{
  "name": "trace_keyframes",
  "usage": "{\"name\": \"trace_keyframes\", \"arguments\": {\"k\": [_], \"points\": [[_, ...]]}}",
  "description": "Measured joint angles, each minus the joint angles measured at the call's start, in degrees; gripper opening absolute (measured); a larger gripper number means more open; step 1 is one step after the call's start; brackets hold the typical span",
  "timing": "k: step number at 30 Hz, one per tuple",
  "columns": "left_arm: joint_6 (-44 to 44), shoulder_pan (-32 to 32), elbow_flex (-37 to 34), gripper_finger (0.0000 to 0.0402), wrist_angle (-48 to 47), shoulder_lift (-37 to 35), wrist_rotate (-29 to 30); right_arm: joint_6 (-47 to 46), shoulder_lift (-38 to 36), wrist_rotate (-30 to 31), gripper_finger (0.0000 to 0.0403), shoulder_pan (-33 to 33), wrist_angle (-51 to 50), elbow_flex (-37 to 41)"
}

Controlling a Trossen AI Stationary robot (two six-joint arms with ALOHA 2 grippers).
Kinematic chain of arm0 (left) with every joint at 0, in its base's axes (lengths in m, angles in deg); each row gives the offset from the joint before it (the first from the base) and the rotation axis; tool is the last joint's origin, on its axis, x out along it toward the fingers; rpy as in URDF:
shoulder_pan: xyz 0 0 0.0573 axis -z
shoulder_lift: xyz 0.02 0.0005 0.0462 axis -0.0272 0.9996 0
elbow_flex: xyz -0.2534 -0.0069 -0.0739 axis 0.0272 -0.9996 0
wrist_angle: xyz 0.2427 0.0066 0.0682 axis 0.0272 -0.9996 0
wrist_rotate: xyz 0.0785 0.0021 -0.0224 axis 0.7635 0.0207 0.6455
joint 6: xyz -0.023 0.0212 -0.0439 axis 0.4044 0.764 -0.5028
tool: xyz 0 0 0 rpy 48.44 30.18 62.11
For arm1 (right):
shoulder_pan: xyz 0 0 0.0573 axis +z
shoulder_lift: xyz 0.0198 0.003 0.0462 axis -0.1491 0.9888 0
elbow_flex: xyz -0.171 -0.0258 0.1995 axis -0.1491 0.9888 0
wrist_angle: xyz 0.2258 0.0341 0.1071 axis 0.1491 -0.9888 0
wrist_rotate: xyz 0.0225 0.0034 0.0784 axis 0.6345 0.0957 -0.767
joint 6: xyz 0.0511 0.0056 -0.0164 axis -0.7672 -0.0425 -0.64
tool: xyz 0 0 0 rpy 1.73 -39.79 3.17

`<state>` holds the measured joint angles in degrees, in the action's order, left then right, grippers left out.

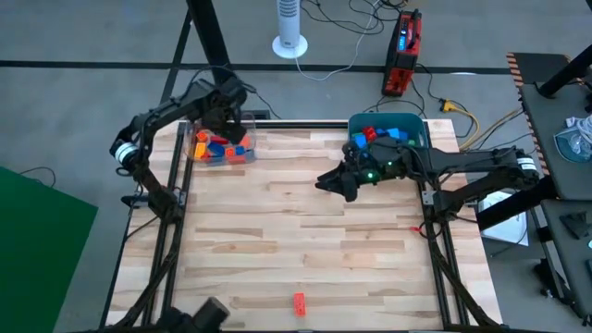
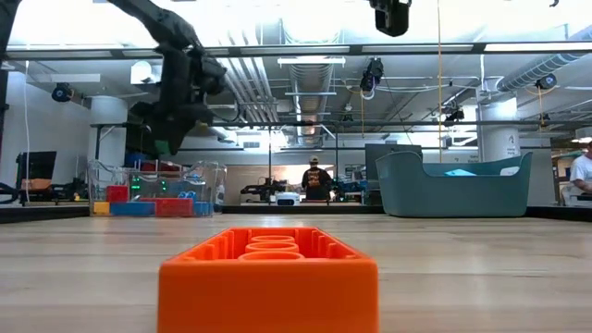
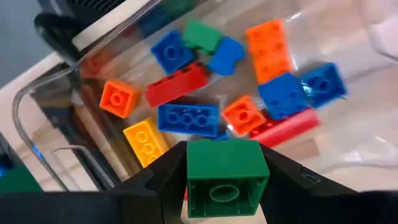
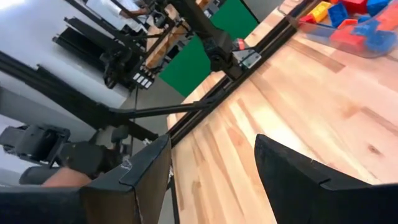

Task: Sort blocks by size
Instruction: Put the small green game piece into the transparent bin, then put the small orange game piece into the transparent bin

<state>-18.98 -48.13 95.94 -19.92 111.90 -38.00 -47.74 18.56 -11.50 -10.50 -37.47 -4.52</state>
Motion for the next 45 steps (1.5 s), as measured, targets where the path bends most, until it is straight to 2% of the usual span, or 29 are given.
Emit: {"name": "trace_keyframes", "arguments": {"k": [7, 20, 32, 34, 38, 45], "points": [[-0.32, -3.08, 0.12, 0.0157, 0.58, 0.0, 0.12, -0.52, 0.02, 0.02, 0.0219, -1.96, -1.36, 0.01], [-2.92, -0.01, 10.3, 0.0162, -3.29, -0.02, -0.97, -2.44, 0.02, 0.0, 0.0219, -2.08, -9.29, 0.06], [-4.19, 1.03, 10.58, 0.0254, -3.61, -0.07, -2.04, -2.0, 0.02, 0.0, 0.0219, -1.54, -9.4, 0.27], [-5.24, 2.74, 10.57, 0.026, -3.48, -0.53, -4.17, -2.12, 0.04, 0.01, 0.0219, -0.98, -9.7, 0.49], [-8.41, 9.71, 10.54, 0.0262, -2.5, -2.45, -3.8, -3.98, 0.04, 0.05, 0.0219, 0.54, -9.77, 1.52], [-17.24, 28.63, 10.54, 0.0262, 2.57, -6.36, 1.74, -8.5, 0.5, 4.82, 0.0219, 5.24, -9.8, 3.43]]}}
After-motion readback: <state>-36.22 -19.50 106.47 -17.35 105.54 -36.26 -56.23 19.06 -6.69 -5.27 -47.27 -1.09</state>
